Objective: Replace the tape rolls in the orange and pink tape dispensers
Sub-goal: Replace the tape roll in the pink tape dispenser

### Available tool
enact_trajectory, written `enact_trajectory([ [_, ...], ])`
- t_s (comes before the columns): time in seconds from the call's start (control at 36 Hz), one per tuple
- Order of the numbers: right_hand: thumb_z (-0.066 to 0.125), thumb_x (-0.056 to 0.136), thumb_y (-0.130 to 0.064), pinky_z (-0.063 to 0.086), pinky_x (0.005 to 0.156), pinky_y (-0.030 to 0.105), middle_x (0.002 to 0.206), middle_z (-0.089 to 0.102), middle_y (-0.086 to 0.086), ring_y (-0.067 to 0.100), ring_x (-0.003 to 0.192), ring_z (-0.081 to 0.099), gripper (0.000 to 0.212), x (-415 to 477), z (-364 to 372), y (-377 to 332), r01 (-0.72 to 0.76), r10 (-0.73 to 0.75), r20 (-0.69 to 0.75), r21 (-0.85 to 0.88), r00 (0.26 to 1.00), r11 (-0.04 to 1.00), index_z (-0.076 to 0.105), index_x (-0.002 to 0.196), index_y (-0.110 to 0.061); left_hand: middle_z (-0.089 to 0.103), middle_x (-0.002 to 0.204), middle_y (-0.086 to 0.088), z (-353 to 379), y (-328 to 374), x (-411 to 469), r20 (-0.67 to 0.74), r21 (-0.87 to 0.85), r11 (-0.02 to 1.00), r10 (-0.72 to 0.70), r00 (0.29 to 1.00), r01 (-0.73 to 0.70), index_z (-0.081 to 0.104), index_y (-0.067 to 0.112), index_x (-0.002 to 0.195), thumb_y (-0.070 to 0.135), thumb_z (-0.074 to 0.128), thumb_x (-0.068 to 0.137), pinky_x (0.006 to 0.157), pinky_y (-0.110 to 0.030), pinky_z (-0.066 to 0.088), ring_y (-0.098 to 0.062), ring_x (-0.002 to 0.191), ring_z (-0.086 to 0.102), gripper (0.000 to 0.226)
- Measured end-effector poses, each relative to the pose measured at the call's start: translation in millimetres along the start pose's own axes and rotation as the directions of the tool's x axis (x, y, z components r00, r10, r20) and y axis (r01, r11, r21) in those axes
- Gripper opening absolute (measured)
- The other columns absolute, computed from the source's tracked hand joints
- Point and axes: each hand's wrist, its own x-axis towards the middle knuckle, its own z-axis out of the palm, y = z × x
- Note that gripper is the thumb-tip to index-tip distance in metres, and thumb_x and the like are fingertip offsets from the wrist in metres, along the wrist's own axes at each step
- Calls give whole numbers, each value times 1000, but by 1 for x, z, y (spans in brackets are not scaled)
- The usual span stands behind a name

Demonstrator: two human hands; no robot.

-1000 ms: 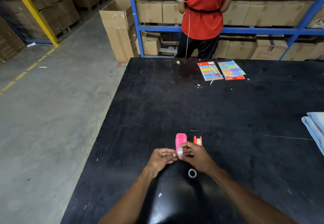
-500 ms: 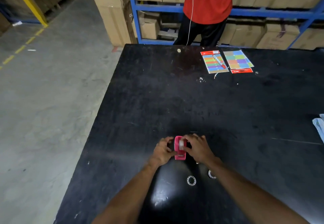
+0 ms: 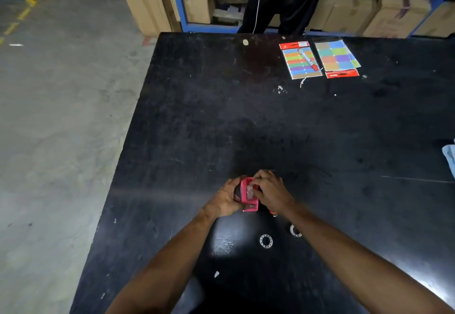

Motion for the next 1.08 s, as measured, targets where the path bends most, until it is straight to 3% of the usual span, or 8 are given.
enact_trajectory([
  [0.11,62,92,-23,47,95,49,117,58,4,23,116,55,26,3,-2,0,-10,9,17,71,1000,997,72,115,-17,39,138,5,2,-2,-2,57,-21,1000,-14,998,15,27,33,151,19,90,63,99,-19,43,-11,121,50,110],
  [0.22,58,95,-25,46,96,45,118,59,4,23,117,55,30,0,-2,-2,12,-15,45,73,999,997,68,123,-19,38,141,2,8,-5,-2,48,-86,996,1,999,3,28,27,150,6,88,66,81,4,42,-7,114,52,105],
  [0.33,67,83,-42,47,97,48,118,54,-1,20,114,54,49,-3,-1,3,30,-37,110,64,993,997,63,127,-20,39,145,1,11,-10,1,35,-117,993,-15,999,19,28,35,148,10,90,64,92,-7,44,-10,120,54,107],
  [0.44,64,65,-60,48,93,44,119,50,1,20,112,53,73,-4,5,2,57,-61,115,36,992,998,62,125,-18,36,142,7,11,-12,0,37,-104,995,-2,999,6,25,33,151,9,87,67,76,6,41,-6,117,50,107],
  [0.61,69,83,-25,45,97,41,123,52,8,26,112,56,43,-3,7,0,85,-85,55,3,995,996,63,121,-7,39,141,7,12,-13,2,27,-98,995,-9,1000,12,26,35,149,8,88,65,75,5,43,-5,115,52,107],
  [0.81,68,83,-22,47,98,40,120,52,6,23,108,57,38,-1,4,-1,82,-83,34,24,996,996,64,117,-6,42,139,6,13,-17,5,11,-97,995,13,1000,-12,30,43,143,13,91,61,87,-6,45,-10,121,54,106],
  [0.94,65,86,-19,48,98,40,118,52,7,24,108,57,29,1,3,-4,73,-73,39,2,997,997,65,112,-5,43,140,4,13,-15,6,4,-103,994,30,1000,-29,32,37,145,13,90,61,96,-14,46,-11,123,53,105],
  [1.08,67,84,-14,50,97,42,119,48,8,25,107,56,26,5,6,-6,65,-63,56,-29,996,997,66,108,-4,45,139,6,13,-17,6,6,-101,995,27,1000,-26,30,42,144,18,91,59,95,-20,51,-11,121,56,107],
])
